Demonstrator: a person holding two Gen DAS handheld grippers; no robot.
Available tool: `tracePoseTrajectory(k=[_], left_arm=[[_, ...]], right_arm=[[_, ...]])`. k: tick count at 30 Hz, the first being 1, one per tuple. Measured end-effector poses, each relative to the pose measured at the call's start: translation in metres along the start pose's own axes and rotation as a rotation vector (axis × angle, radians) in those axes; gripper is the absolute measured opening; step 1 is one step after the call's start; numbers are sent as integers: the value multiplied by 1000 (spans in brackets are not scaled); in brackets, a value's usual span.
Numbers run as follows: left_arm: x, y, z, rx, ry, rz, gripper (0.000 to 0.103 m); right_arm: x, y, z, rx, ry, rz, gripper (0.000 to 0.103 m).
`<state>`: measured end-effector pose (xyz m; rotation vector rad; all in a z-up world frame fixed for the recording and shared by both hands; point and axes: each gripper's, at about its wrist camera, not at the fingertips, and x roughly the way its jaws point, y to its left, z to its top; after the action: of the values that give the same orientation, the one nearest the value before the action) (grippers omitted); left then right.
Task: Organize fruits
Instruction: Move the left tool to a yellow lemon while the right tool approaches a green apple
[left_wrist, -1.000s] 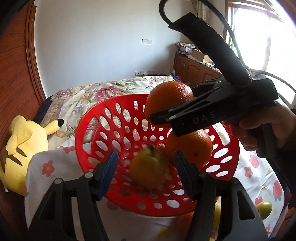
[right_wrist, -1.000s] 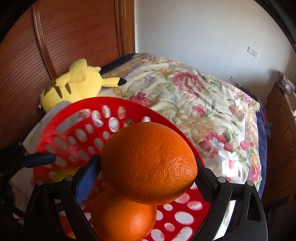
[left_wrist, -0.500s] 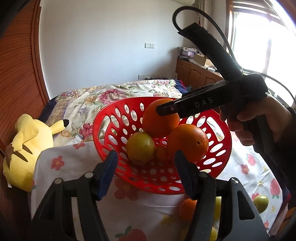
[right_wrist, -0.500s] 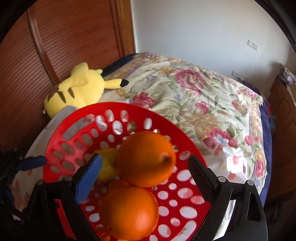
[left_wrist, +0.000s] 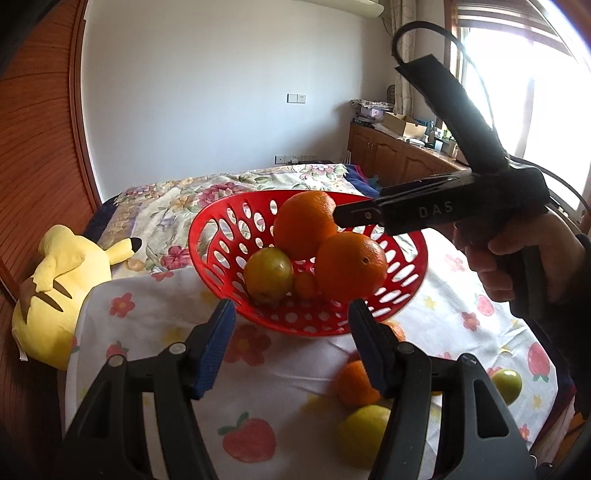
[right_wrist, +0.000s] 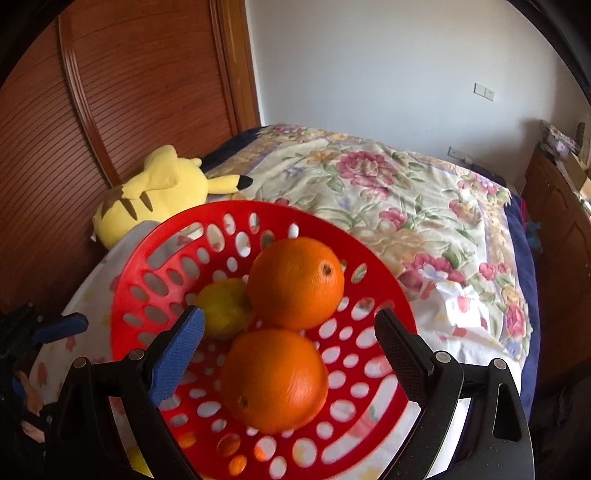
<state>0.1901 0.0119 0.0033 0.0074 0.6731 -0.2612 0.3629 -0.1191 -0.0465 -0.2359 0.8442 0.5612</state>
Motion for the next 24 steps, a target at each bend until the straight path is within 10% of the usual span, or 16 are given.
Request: tracePoseTrajectory(k=[24], left_arm=[[-36, -46, -56, 24, -1, -4, 65]], right_arm=[[-118, 8, -114, 96, -189, -124, 95]])
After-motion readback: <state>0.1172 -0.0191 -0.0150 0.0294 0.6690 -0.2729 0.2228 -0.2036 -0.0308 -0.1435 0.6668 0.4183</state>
